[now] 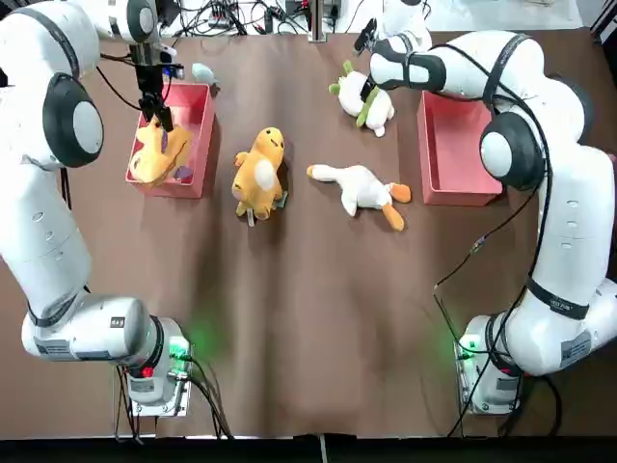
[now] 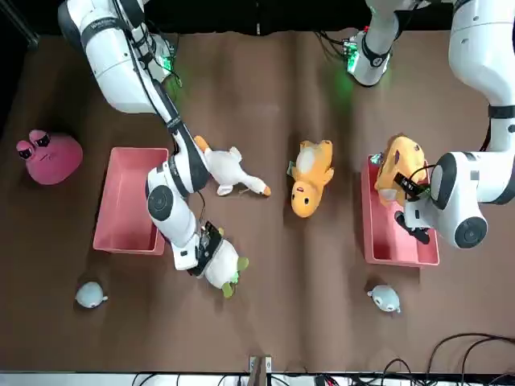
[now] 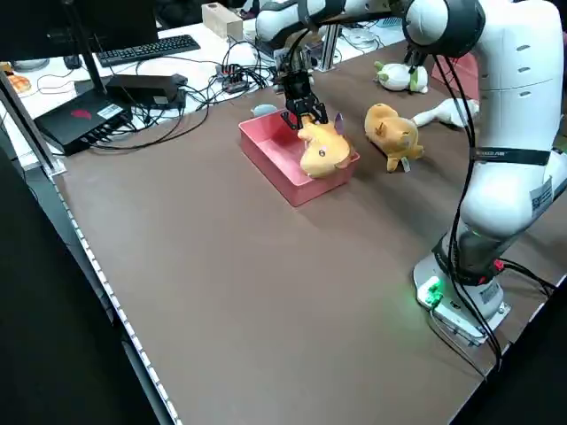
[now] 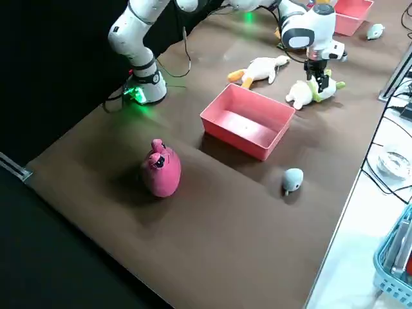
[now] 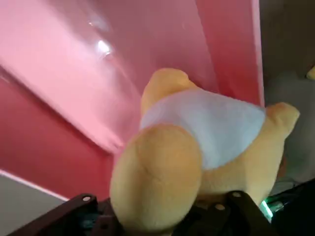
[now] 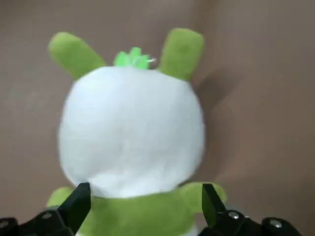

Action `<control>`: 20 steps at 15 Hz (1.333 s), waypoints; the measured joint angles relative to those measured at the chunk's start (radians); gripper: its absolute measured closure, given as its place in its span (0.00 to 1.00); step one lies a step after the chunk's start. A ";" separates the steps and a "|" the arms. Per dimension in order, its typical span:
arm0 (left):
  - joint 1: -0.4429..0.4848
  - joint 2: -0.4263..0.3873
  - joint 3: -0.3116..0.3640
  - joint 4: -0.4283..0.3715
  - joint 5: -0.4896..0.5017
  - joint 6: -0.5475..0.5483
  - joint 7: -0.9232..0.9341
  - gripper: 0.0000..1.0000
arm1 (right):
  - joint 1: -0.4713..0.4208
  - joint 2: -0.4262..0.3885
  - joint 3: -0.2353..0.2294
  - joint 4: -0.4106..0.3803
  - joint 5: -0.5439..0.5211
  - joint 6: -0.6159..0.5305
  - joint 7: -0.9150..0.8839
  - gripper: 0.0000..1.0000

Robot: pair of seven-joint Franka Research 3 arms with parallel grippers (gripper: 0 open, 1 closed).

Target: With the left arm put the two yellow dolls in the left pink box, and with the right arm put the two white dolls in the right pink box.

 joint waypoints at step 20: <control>-0.016 -0.022 -0.081 0.065 0.028 0.072 -0.171 0.15 | -0.059 -0.003 0.041 -0.050 0.014 -0.022 -0.027 0.81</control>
